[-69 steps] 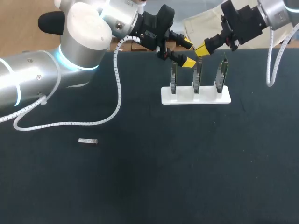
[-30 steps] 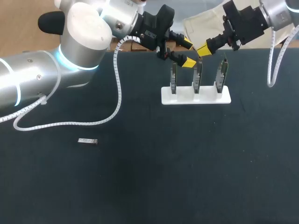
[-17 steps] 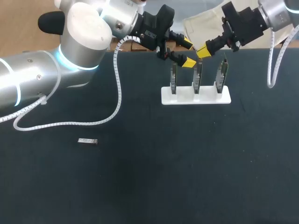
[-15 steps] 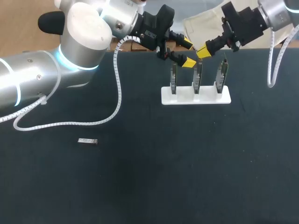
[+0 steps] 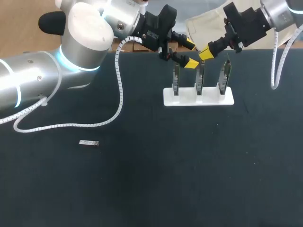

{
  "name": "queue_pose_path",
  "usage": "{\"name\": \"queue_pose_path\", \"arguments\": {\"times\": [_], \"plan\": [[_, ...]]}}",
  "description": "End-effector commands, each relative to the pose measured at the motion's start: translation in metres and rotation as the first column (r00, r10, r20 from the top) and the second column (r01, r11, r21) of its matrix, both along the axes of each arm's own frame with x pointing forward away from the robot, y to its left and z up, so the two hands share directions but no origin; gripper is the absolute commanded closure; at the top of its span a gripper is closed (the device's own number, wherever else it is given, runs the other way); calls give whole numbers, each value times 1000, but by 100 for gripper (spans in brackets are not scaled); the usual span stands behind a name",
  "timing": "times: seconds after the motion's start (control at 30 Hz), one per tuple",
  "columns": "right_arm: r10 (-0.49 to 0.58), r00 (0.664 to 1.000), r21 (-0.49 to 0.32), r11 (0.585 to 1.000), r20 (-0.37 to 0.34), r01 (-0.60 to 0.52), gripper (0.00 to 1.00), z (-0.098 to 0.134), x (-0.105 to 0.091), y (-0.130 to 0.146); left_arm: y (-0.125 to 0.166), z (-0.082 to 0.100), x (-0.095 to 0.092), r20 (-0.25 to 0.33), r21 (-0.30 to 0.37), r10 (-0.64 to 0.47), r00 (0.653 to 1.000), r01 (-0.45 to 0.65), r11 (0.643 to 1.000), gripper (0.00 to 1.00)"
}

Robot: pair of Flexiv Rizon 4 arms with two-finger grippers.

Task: Pick up the optical module with the left hand, and insert it into the network port with the right hand.

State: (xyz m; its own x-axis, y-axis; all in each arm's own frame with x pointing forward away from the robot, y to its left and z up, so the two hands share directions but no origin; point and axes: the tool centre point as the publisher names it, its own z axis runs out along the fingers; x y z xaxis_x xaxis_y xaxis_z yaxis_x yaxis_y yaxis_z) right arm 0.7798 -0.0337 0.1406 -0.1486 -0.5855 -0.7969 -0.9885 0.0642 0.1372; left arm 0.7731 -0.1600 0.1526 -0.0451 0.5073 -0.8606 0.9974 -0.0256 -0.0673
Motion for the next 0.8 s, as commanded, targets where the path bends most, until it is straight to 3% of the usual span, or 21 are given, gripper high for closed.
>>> {"name": "queue_pose_path", "arguments": {"times": [0.03, 0.23, 0.53, 0.8], "plan": [[-5, 1000, -4, 1000, 0, 5, 100, -8, -3, 0, 0, 1, 2, -3, 5, -3, 1000, 3, 1000, 0], [-9, 1000, 25, 1000, 3, 9, 100, -2, -3, 1, 0, 1, 2, -3, 5, -3, 1000, 3, 1000, 0], [-4, 999, 101, 995, 50, -1, 100, 29, 0, 2, 0, 1, 2, -3, 5, -3, 1000, 3, 1000, 0], [-13, 998, 99, 995, 60, 7, 100, 35, 3, -25, 0, 1, 2, -3, 5, -3, 1000, 3, 1000, 0]]}}
